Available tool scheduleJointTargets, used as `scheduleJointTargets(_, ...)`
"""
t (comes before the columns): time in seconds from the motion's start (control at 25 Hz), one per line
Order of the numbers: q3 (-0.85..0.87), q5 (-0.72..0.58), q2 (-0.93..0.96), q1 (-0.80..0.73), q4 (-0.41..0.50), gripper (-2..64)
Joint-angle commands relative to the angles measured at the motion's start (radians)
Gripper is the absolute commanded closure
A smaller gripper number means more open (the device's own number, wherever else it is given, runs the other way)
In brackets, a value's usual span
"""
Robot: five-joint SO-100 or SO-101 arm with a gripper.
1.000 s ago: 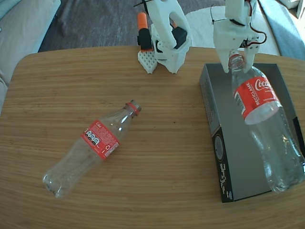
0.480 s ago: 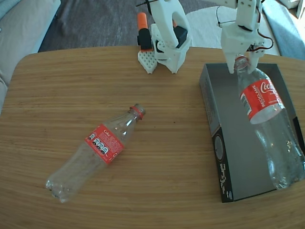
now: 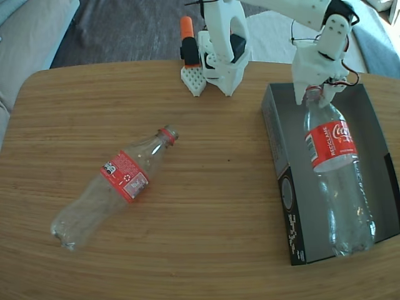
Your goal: Grasp the bottles and put them in the box.
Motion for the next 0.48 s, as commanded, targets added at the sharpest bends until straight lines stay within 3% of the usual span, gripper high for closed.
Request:
scheduleJointTargets(0.0, 0.014, 0.017, 0.008, -0.008, -0.023, 62.0)
scheduleJointTargets(0.44, 0.081, 0.048, 0.048, -0.029, -0.02, 62.0)
